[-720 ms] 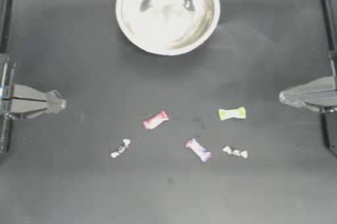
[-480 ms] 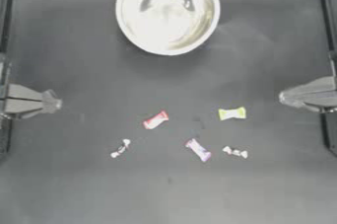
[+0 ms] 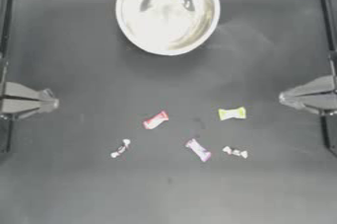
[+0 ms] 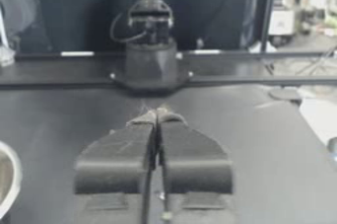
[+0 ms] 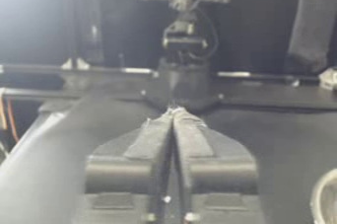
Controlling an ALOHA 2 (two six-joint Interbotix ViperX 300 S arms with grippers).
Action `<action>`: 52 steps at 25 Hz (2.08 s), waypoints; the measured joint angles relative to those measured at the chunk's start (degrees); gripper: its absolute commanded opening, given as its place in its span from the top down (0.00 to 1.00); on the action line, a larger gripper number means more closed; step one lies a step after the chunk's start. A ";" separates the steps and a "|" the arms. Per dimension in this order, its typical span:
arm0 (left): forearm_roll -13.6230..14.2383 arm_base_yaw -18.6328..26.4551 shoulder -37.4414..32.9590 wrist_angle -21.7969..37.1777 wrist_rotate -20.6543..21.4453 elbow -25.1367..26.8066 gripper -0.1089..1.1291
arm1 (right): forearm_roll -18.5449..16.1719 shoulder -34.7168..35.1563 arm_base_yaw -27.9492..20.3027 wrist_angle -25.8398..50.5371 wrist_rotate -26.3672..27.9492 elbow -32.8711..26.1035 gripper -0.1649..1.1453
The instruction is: Put candies in bowl
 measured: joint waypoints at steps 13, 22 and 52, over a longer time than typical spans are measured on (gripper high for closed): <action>0.00 1.14 0.00 10.55 -0.09 -4.31 0.08 | -0.44 -0.09 0.00 0.18 0.00 0.00 0.11; -0.09 6.15 4.39 31.20 -5.01 -12.74 0.08 | 0.97 -0.09 0.00 3.25 0.18 -0.26 0.11; 9.05 -2.55 41.75 59.94 -34.01 -31.90 0.08 | 2.02 0.00 -1.14 5.36 0.26 -0.26 0.11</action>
